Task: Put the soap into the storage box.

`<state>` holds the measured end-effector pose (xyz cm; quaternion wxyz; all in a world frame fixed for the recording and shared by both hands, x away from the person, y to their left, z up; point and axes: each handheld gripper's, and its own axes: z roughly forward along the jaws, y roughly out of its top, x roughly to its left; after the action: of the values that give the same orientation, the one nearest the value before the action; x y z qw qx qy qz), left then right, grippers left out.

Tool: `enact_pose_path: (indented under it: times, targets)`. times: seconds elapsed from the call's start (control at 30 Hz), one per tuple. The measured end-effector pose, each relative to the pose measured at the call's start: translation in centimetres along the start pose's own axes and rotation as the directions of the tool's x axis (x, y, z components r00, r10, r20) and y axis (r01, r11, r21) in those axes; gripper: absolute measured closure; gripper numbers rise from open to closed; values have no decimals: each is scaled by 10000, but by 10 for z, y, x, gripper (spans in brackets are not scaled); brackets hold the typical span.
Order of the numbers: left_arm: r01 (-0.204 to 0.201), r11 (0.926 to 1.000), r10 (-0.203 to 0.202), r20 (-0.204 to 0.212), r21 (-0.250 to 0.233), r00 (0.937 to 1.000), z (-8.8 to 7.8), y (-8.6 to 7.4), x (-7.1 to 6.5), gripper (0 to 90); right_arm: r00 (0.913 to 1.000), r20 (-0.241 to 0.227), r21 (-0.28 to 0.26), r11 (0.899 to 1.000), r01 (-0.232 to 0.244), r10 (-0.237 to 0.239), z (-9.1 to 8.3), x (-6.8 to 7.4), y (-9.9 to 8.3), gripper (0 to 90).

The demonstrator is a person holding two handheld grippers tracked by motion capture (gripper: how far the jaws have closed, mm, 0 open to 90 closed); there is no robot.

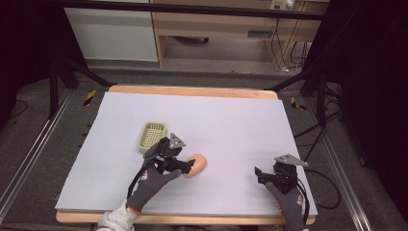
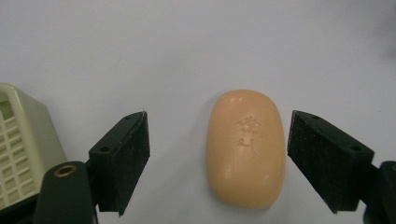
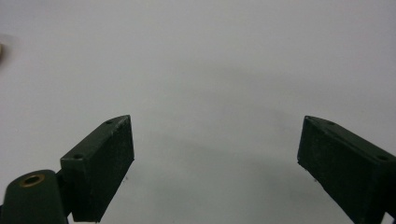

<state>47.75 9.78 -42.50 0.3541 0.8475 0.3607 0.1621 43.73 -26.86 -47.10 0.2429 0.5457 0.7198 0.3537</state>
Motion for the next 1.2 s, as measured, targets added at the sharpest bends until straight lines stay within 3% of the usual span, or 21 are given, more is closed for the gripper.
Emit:
enact_pose_path:
  times: [0.33, 0.77, 1.2]
  targets:
    - [-1, 9995, -3, 146, 309, 9999, 8, -2, -2, 187, 10000, -43, 32, 10000, -9, 9, 1, 0, 0, 108]
    - [-312, 9953, 281, 346, 918, 9990, 28, 1, -10, 179, 10000, -16, 84, 9999, -59, 59, 1, 0, 0, 106]
    - [-685, 9838, 618, 453, 1657, 9971, 47, 1, -12, 183, 10000, -58, 147, 9999, -50, 51, 2, 0, 0, 106]
